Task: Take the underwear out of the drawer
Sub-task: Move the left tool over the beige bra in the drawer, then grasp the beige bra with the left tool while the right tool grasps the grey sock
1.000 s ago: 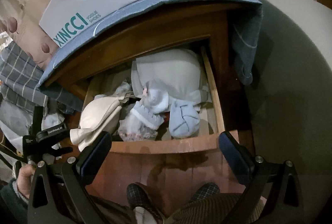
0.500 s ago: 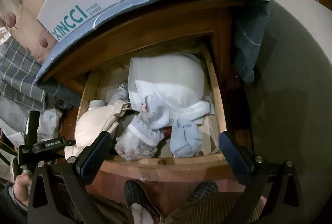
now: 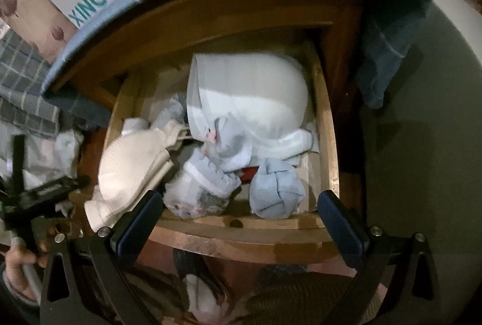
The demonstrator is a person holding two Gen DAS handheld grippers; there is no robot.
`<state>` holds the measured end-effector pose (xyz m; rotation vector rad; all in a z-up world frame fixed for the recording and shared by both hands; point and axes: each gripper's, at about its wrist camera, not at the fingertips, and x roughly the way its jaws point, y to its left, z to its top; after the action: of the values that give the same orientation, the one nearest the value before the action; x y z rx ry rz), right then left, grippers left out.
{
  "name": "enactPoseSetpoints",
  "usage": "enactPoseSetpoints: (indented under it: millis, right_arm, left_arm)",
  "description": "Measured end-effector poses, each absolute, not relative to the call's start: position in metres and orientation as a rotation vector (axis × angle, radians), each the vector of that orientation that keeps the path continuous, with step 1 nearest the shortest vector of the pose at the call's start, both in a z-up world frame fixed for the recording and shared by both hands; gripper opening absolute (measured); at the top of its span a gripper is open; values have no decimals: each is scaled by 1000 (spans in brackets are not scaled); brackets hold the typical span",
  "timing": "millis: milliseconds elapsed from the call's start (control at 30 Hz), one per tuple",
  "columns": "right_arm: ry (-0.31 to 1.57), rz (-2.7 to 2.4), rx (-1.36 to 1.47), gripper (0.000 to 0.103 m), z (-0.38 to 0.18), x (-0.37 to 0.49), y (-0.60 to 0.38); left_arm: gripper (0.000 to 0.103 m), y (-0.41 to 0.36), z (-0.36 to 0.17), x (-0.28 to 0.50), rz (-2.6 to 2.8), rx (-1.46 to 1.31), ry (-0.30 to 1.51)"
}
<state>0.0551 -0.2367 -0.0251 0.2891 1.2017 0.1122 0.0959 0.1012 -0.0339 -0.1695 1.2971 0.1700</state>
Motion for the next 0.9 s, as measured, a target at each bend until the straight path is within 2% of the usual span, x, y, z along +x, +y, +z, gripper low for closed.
enactPoseSetpoints:
  millis: [267,567,733,900]
  right_arm:
    - [1353,102,274,103,-22,81,-236]
    - [1489,69,179,101,-51,100,-232]
    - [1539,51,171,85,-69,105,-236]
    - [1557,49,140,78,-81,105,-232]
  left_arm:
    - [96,63,13,98,-79,-57,1161]
    - [96,17,-3,105,-267,-17,1173]
    - [96,4,-14,106,-309,-5,1176]
    - [96,3,-19,106,-350,-21,1180]
